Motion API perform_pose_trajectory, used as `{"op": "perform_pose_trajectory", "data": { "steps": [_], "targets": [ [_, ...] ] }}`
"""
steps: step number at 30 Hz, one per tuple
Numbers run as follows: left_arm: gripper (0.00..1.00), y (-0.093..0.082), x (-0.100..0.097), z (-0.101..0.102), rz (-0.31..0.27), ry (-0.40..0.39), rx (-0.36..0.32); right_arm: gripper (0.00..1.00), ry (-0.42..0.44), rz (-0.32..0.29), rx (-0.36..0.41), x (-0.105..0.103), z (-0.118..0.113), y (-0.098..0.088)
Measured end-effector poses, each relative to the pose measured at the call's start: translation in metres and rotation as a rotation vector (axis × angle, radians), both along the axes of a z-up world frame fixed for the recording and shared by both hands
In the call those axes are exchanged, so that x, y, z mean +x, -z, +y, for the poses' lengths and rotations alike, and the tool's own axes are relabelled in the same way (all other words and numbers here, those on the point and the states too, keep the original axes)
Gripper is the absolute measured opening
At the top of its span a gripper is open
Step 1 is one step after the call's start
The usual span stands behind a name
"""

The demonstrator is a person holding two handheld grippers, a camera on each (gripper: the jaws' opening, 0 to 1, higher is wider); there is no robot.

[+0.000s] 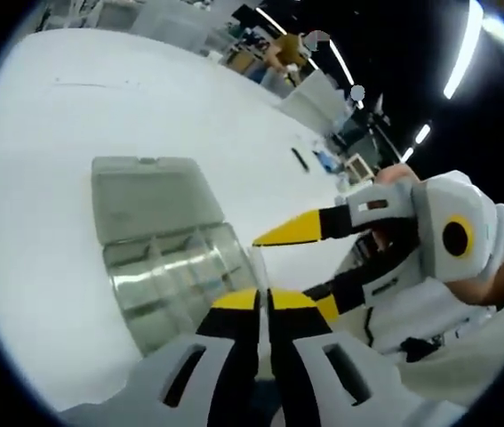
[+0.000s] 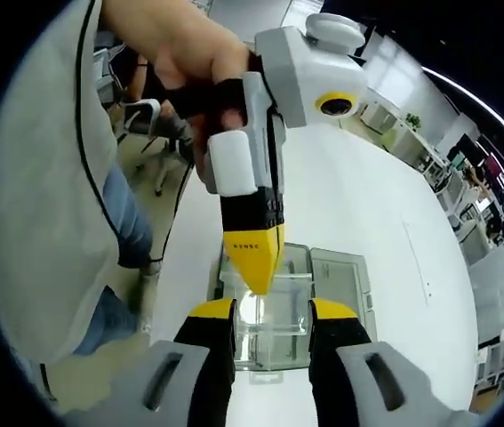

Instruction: Insert the divider into the dual guide fixture by aligning both edges with the guide slots and pushing it downward to the bottom, including one-sided entry, uneven engagement, binding, and posture correction.

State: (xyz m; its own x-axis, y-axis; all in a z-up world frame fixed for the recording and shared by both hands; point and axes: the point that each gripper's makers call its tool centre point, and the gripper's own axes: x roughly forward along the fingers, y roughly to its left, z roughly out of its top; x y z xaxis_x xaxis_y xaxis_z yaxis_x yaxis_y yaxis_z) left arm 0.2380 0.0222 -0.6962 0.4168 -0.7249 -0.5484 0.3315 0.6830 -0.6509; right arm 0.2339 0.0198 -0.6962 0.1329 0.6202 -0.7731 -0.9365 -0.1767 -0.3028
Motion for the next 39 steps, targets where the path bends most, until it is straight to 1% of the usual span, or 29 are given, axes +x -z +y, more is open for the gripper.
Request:
{"op": "perform_pose_trajectory", "data": {
  "steps": [2, 4, 6, 10, 12, 14, 15, 16, 18, 20, 22, 25, 27, 29, 32, 33, 35, 36, 37, 39],
  "targets": [
    [0.00, -0.001, 0.000, 0.000, -0.006, -0.001, -0.002, 0.27, 0.001, -0.004, 0.002, 0.000, 0.000, -0.001],
    [0.00, -0.001, 0.000, 0.000, 0.005, -0.003, -0.011, 0.27, 0.003, -0.005, 0.002, 0.000, 0.000, -0.001],
    [0.00, -0.003, -0.001, 0.000, -0.010, 0.010, -0.003, 0.27, 0.000, -0.009, 0.002, -0.001, 0.001, -0.002],
    [0.00, -0.003, -0.002, 0.001, -0.006, 0.003, -0.017, 0.27, -0.008, -0.019, 0.006, -0.001, 0.001, -0.003],
    [0.00, -0.003, -0.003, 0.001, 0.003, -0.002, -0.027, 0.28, -0.005, -0.013, 0.007, -0.002, 0.001, -0.003],
    [0.00, -0.003, -0.002, 0.002, 0.014, -0.015, -0.042, 0.29, -0.018, -0.029, 0.003, -0.001, 0.002, -0.003],
    [0.00, -0.003, -0.003, 0.002, 0.021, -0.017, -0.051, 0.28, -0.020, -0.036, -0.003, -0.001, 0.001, -0.003],
    [0.00, -0.001, -0.003, 0.003, 0.017, -0.016, -0.051, 0.26, -0.027, -0.056, -0.012, 0.001, 0.000, -0.004],
    [0.00, -0.003, -0.004, 0.003, 0.012, -0.022, -0.070, 0.26, -0.029, -0.047, -0.003, 0.000, 0.002, -0.005],
    [0.00, -0.003, -0.003, 0.005, 0.005, -0.029, -0.061, 0.29, -0.019, -0.028, 0.003, -0.002, 0.002, -0.006],
    [0.00, -0.003, -0.003, 0.007, 0.002, -0.027, -0.058, 0.27, -0.020, -0.037, 0.005, 0.000, 0.002, -0.007],
    [0.00, -0.001, -0.003, 0.010, -0.024, -0.017, -0.038, 0.27, 0.008, 0.005, 0.012, 0.000, 0.000, -0.009],
    [0.00, -0.001, -0.002, 0.012, -0.051, -0.004, -0.028, 0.28, 0.008, -0.002, 0.012, 0.003, -0.001, -0.010],
    [0.00, -0.002, -0.003, 0.011, -0.084, 0.018, -0.019, 0.26, 0.013, 0.001, 0.014, 0.006, -0.003, -0.012],
    [0.00, -0.002, -0.004, 0.011, -0.120, 0.050, 0.003, 0.24, 0.017, 0.044, 0.019, 0.008, -0.005, -0.015],
    [0.00, -0.003, -0.004, 0.011, -0.134, 0.057, 0.006, 0.24, 0.018, 0.042, 0.021, 0.010, -0.005, -0.015],
    [0.00, -0.003, -0.005, 0.011, -0.151, 0.069, 0.016, 0.21, 0.018, 0.062, 0.023, 0.013, -0.006, -0.018],
    [0.00, -0.004, -0.005, 0.010, -0.167, 0.082, 0.020, 0.20, 0.019, 0.060, 0.025, 0.016, -0.006, -0.020],
    [0.00, -0.004, -0.005, 0.010, -0.177, 0.090, 0.027, 0.20, 0.021, 0.079, 0.024, 0.017, -0.006, -0.021],
    [0.00, -0.007, -0.006, 0.009, -0.200, 0.106, 0.035, 0.15, 0.005, 0.129, 0.009, 0.013, -0.007, -0.021]
  ]
}}
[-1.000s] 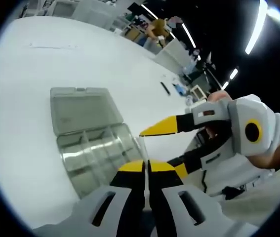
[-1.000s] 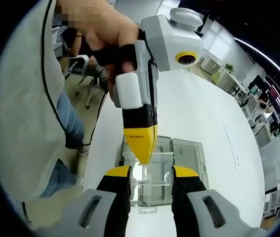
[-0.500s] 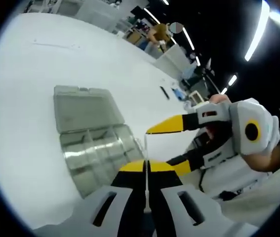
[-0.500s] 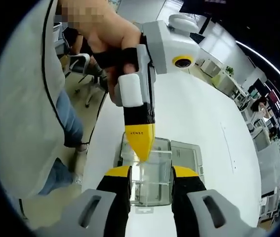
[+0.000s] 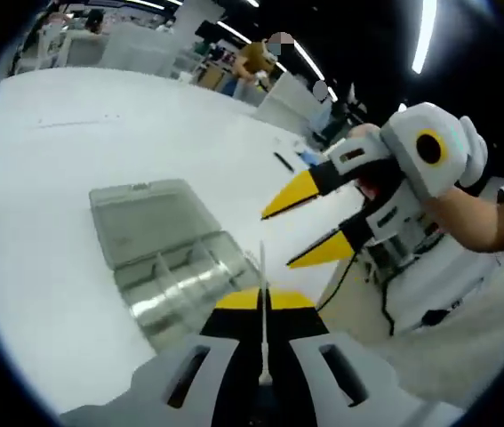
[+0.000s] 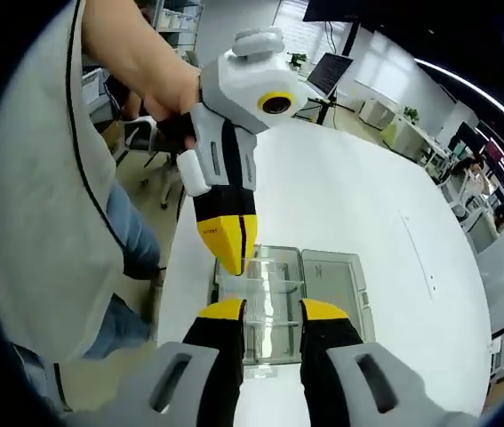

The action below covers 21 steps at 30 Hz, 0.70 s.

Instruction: Insert the divider into the dual guide fixture by aligning both edges with the guide slots and pushing it downward to the bottom, including one-sided entry, uneven engagement, binding, and posture correction.

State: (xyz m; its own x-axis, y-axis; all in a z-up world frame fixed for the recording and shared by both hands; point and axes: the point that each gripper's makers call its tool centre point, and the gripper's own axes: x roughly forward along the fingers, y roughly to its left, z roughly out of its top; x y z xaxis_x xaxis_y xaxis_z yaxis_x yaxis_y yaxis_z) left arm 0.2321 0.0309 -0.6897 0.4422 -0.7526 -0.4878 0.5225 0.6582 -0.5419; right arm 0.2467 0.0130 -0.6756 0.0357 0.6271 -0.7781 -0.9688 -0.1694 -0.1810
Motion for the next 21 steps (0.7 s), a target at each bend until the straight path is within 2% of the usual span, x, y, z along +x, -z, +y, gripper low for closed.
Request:
{"op": "perform_pose_trajectory", "data": {
  "steps": [3, 6, 10, 12, 21],
  "targets": [
    [0.00, -0.001, -0.001, -0.002, -0.038, 0.041, 0.030, 0.10, -0.012, -0.012, -0.004, 0.006, 0.001, -0.003],
    [0.00, -0.004, -0.003, -0.005, -0.068, 0.066, 0.043, 0.10, -0.029, 0.040, -0.007, 0.004, 0.002, -0.004],
    [0.00, -0.008, 0.000, -0.006, -0.116, 0.088, 0.053, 0.08, -0.061, 0.063, -0.022, 0.003, 0.002, -0.004],
    [0.00, -0.011, 0.000, -0.006, -0.137, 0.101, 0.062, 0.06, -0.082, 0.107, -0.032, -0.003, 0.002, -0.003],
    [0.00, -0.013, -0.001, -0.007, -0.220, 0.172, 0.124, 0.04, -0.108, 0.154, -0.048, -0.006, 0.006, -0.003]
  ]
}}
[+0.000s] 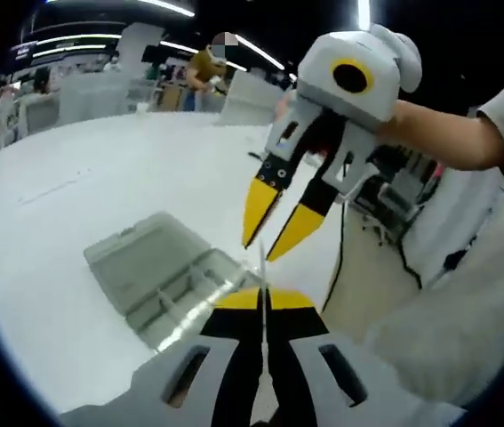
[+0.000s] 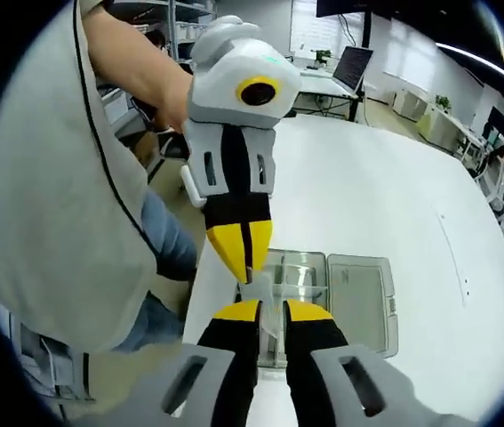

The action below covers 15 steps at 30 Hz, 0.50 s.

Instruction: Insert the divider into the dual guide fixture by aligning both edges with the guide slots and pushing it downward to the bottom, including one-sided entry, uneven engagement, binding, and posture correction.

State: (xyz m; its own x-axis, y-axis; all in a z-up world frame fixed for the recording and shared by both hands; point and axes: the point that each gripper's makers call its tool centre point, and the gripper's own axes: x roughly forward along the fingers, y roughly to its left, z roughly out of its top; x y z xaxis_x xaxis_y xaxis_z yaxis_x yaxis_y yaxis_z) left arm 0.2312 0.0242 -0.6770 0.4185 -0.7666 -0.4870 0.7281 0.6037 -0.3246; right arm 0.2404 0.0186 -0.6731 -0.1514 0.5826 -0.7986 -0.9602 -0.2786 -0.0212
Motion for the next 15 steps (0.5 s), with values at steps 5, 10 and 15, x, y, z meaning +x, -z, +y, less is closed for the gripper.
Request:
{"op": "perform_pose_trajectory", "data": {
  "steps": [5, 10, 15],
  "targets": [
    [0.00, -0.0029, 0.0003, -0.0002, -0.043, 0.027, 0.020, 0.04, -0.019, 0.020, -0.015, -0.0031, 0.0011, 0.0003],
    [0.00, -0.0029, 0.0003, 0.0011, -0.069, 0.043, 0.039, 0.01, -0.032, 0.047, -0.027, -0.0062, 0.0017, 0.0002],
    [0.00, -0.0031, -0.0004, 0.0031, -0.081, 0.049, 0.041, 0.00, -0.041, 0.052, -0.034, -0.0079, 0.0032, -0.0007]
  ]
}}
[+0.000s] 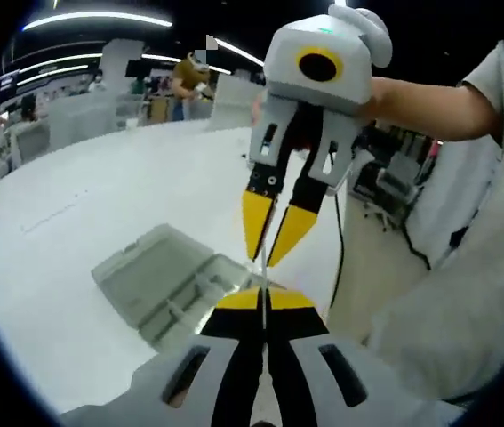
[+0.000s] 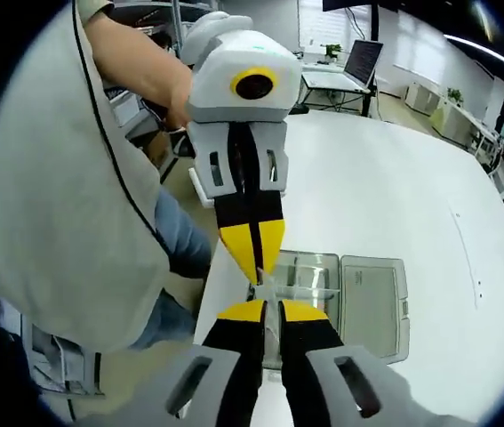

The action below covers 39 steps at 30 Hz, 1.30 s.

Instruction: Insert the divider into the dual guide fixture by aligning both edges with the guide slots and pushing it downward to the bottom, including one-sided entry, uneven engagement, binding, and posture correction.

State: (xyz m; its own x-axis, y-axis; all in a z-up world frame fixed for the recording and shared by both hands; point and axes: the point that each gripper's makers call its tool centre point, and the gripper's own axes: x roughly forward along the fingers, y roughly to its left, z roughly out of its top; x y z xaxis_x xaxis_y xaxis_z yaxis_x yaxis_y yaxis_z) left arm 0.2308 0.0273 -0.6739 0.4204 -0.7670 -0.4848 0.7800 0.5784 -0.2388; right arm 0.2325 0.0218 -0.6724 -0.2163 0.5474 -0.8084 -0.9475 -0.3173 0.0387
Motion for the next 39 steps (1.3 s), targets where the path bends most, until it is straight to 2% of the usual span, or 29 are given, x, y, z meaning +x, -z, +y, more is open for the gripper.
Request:
{"op": "perform_pose_trajectory", "data": {
  "steps": [7, 10, 14, 22, 28, 31, 39],
  "targets": [
    [0.00, 0.004, -0.001, 0.004, 0.009, 0.001, -0.001, 0.00, 0.047, 0.040, -0.038, -0.005, 0.002, 0.000],
    [0.00, 0.007, 0.000, 0.005, 0.018, -0.006, -0.001, 0.00, 0.055, 0.025, -0.057, -0.006, 0.004, 0.000],
    [0.00, 0.014, 0.001, 0.006, 0.045, -0.020, 0.000, 0.00, 0.118, 0.041, -0.106, -0.009, 0.005, 0.001],
    [0.00, 0.021, 0.000, 0.001, 0.037, -0.012, 0.035, 0.00, 0.137, 0.019, -0.191, -0.011, 0.006, 0.003],
    [0.00, 0.023, 0.001, 0.003, 0.031, -0.025, 0.041, 0.00, 0.162, 0.026, -0.222, -0.008, 0.009, 0.006],
    [0.00, 0.026, 0.000, 0.002, 0.003, -0.006, 0.085, 0.00, 0.153, 0.021, -0.220, -0.006, 0.011, 0.007],
    [0.00, 0.029, 0.004, 0.009, 0.028, -0.037, 0.053, 0.00, 0.190, 0.058, -0.236, -0.004, 0.014, 0.010]
  ]
}}
